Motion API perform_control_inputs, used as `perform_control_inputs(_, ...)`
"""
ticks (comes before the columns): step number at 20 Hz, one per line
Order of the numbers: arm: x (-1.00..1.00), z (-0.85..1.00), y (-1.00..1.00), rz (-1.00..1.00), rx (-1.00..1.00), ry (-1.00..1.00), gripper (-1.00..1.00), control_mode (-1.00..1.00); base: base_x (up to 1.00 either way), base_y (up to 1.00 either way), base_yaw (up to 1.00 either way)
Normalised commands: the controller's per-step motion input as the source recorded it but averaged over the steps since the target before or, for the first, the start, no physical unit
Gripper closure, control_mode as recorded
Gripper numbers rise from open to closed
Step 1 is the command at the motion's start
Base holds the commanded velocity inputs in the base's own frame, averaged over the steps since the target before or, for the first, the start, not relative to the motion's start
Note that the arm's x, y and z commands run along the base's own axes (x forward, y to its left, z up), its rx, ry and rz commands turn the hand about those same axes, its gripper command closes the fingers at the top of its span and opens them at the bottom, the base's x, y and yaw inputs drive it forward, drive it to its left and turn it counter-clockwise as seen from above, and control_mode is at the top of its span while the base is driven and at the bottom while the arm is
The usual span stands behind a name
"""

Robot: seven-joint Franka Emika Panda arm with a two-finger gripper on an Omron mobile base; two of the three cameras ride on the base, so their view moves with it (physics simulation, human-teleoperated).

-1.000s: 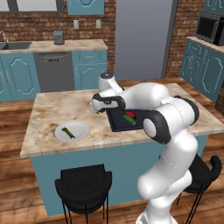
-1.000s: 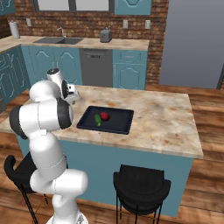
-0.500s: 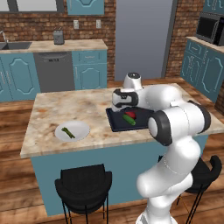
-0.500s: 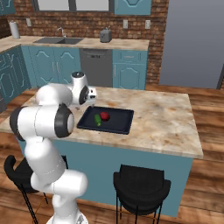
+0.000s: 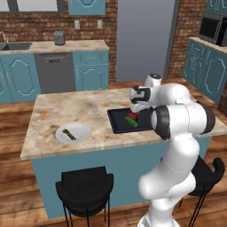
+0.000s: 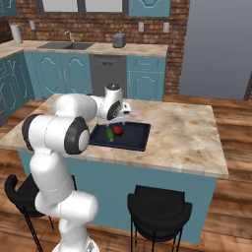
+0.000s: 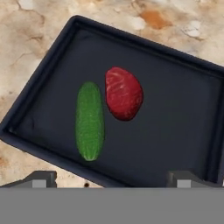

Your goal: Create a steak meal by picking up the steak and asparagus from the tray and placing them on the plate. Leave the cucumber on the tray.

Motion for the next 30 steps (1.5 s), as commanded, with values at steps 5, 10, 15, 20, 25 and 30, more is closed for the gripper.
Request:
perform_control_inputs(5, 0.34, -0.20, -0.24, 0.00, 0.00, 0.04, -1.00, -1.00, 0.00, 0.00, 0.00)
perform_control_inputs(10, 0.42, -0.31, 0.00, 0.00, 0.00, 0.02, -1.00, -1.00, 0.00, 0.00, 0.00)
perform_control_inputs(15, 0.27, -0.39, 0.04, 0.00, 0.00, 0.00, -1.00, -1.00, 0.00, 0.00, 0.00)
perform_control_inputs(20, 0.02, -0.33, 0.28, 0.00, 0.00, 0.00, -1.00, -1.00, 0.00, 0.00, 0.00)
perform_control_inputs(25, 0.04, -0.26, 0.30, 0.00, 0.00, 0.00, -1.00, -1.00, 0.00, 0.00, 0.00)
perform_control_inputs(30, 0.36, -0.28, 0.00, 0.00, 0.00, 0.03, -1.00, -1.00, 0.00, 0.00, 0.00)
